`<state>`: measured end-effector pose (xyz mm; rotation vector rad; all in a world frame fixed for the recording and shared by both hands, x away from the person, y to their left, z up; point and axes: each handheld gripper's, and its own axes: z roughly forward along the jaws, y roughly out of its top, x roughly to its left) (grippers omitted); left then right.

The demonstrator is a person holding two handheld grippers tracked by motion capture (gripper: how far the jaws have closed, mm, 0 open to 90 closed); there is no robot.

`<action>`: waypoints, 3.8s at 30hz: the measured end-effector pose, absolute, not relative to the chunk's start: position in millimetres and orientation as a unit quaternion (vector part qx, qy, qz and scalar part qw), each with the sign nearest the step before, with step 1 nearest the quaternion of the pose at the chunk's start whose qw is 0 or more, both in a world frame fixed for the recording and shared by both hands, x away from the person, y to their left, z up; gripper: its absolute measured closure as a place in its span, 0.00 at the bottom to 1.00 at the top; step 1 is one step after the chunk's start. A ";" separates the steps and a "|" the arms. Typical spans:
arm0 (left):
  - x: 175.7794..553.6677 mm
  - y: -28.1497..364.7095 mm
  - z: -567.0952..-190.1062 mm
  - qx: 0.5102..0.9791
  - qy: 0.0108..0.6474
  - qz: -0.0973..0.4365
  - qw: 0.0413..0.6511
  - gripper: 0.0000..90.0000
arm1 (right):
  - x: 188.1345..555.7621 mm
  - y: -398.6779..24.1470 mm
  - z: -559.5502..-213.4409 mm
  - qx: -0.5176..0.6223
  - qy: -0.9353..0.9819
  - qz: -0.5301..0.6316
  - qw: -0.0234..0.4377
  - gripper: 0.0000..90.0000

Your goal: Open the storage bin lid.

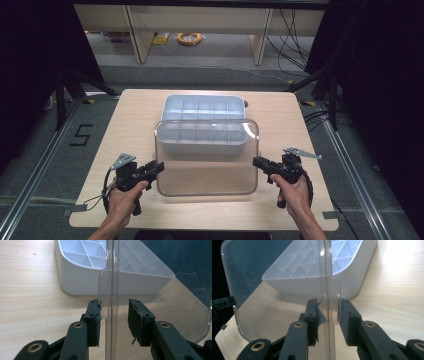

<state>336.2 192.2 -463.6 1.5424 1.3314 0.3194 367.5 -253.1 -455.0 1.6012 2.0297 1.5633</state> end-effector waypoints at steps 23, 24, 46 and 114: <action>311.1 192.6 -487.5 0.676 0.543 0.098 0.489 0.68 | 335.9 -258.6 -480.4 0.546 0.672 0.500 0.037 0.78; 311.1 192.6 -487.5 0.676 0.543 0.098 0.489 0.68 | 335.4 -259.3 -480.7 0.543 0.672 0.502 0.034 0.78; 311.3 193.5 -503.1 0.693 0.541 0.056 0.473 0.64 | 325.1 -261.4 -500.6 0.560 0.672 0.483 0.019 0.73; 320.3 199.3 -502.9 0.715 0.547 0.082 0.427 0.34 | 328.7 -251.5 -500.6 0.567 0.698 0.434 0.051 0.49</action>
